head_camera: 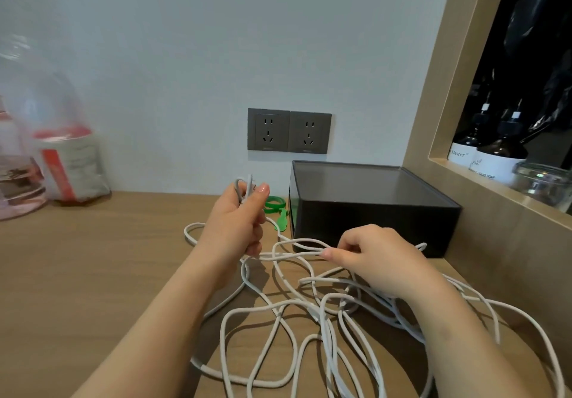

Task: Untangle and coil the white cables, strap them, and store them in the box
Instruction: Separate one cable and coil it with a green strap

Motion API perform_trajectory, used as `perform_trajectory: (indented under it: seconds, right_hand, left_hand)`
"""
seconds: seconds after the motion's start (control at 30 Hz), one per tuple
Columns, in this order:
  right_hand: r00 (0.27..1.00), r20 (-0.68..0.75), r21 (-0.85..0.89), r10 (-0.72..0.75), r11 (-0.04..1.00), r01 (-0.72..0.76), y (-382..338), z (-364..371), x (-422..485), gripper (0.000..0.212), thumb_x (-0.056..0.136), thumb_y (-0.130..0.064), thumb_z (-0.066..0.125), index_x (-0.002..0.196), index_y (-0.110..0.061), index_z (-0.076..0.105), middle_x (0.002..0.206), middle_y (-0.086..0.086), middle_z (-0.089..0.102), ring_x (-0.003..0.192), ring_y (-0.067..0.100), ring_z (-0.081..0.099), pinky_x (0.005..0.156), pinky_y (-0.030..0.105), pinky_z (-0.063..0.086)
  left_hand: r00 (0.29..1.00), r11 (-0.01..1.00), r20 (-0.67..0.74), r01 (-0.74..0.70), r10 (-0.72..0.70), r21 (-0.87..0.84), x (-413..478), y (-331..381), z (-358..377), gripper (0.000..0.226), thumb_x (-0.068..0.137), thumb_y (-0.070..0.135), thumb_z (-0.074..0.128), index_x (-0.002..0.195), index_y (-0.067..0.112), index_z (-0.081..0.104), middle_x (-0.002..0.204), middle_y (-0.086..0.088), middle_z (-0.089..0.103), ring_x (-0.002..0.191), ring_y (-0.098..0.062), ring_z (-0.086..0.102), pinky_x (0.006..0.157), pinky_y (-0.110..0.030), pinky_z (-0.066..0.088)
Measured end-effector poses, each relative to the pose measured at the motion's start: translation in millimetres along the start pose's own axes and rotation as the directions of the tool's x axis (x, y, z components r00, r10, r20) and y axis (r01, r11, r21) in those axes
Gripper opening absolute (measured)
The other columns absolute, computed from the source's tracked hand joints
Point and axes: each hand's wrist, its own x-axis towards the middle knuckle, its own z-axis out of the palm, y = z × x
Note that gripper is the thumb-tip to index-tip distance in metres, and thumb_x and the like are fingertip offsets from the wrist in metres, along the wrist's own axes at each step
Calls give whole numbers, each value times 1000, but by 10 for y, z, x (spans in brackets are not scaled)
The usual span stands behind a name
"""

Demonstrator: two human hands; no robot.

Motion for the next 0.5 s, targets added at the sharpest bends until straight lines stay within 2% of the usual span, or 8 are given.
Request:
perform_trajectory:
  seconds: [0.1, 0.17, 0.3, 0.4, 0.5]
  right_hand:
    - [999, 33, -3, -8, 1000, 8, 42, -26, -24, 22, 91, -45, 49, 90, -28, 62, 80, -5, 62, 76, 9, 58, 70, 25, 50]
    - [998, -53, 34, -45, 998, 47, 11, -19, -31, 20, 92, -43, 48, 90, -28, 62, 77, -5, 61, 73, 8, 57, 65, 22, 47]
    - [967, -249, 250, -55, 961, 119, -100, 48, -13, 18, 92, -37, 51, 82, -25, 60, 71, -6, 57, 68, 7, 54, 60, 18, 41]
    - [964, -265, 364, -32, 922, 131, -117, 68, -12, 17, 92, -34, 52, 85, -22, 63, 75, -6, 58, 73, 7, 54, 62, 17, 41]
    - [969, -244, 461, -32, 876, 145, -132, 81, -8, 17, 92, -32, 52, 84, -24, 64, 76, -8, 60, 75, 5, 55, 62, 16, 40]
  left_hand:
    - [998, 995, -5, -55, 56, 82, 12, -13, -21, 18, 95, 31, 49, 83, 19, 45, 70, -3, 46, 38, -4, 33, 36, -17, 30]
    - [997, 989, 44, -66, 61, 132, 4, -15, -47, 16, 93, 31, 52, 86, 17, 47, 73, -5, 49, 41, -5, 35, 39, -18, 32]
    - [975, 879, 219, -132, 32, 459, -46, -42, -32, 25, 79, 31, 70, 93, 21, 52, 84, 0, 59, 57, -8, 51, 49, -18, 42]
    - [958, 822, 288, -157, -9, 547, -77, -58, 0, 35, 72, 29, 78, 96, 25, 53, 89, 3, 67, 74, -10, 65, 66, -25, 53]
    - [941, 785, 335, -175, -44, 595, -85, -89, 19, 33, 74, 25, 77, 97, 26, 54, 88, 5, 68, 74, -6, 65, 65, -20, 50]
